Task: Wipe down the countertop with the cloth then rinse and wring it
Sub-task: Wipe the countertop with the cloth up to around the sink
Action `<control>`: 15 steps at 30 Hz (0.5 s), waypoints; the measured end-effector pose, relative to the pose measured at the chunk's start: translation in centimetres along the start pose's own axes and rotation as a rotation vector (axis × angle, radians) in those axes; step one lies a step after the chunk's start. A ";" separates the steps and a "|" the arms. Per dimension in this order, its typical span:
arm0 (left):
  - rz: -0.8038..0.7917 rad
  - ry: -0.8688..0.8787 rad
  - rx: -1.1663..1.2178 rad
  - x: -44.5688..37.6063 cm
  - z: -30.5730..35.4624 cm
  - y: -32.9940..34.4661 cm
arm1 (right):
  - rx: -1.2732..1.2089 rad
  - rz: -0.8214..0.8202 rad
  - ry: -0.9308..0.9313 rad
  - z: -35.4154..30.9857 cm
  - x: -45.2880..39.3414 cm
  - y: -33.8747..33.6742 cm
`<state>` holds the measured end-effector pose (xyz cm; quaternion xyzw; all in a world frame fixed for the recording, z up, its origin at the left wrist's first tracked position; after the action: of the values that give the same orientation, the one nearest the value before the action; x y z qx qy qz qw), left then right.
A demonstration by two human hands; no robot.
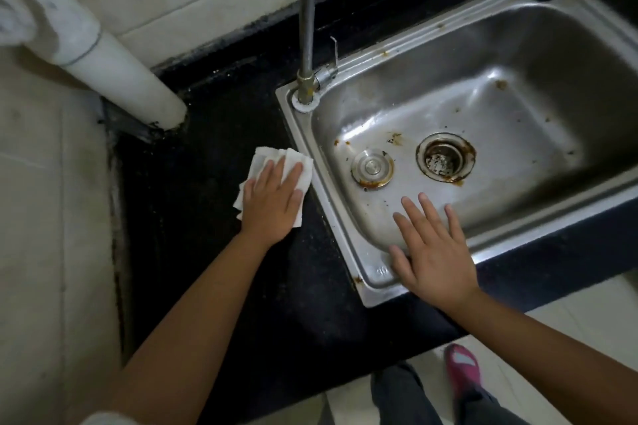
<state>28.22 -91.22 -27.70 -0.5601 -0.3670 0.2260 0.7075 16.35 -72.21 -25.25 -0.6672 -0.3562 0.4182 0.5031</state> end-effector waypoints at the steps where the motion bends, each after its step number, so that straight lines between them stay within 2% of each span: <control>1: 0.000 -0.030 0.002 1.4 0.6 0.5 | 0.007 -0.009 -0.004 0.0 0.1 0.0; 9: 0.023 -0.131 0.079 13.1 5.3 4.0 | -0.175 -0.100 -0.023 0.1 0.7 -0.1; 15: 0.225 -0.219 0.096 20.1 8.3 5.2 | -0.302 -0.142 -0.166 1.4 3.5 -1.2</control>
<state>34.93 -69.90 -26.45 -0.5351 -0.3656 0.3808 0.6596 16.42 -68.23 -25.04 -0.6714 -0.5015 0.3770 0.3944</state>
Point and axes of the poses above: each hand's wrist, its own x-axis away from the middle knuckle, its own y-axis out of the palm, z = x × y, the point moved 9 cm from there along -x, towards the middle knuckle, and after that the axes turned 5 degrees about z, right-handed, at the moved point
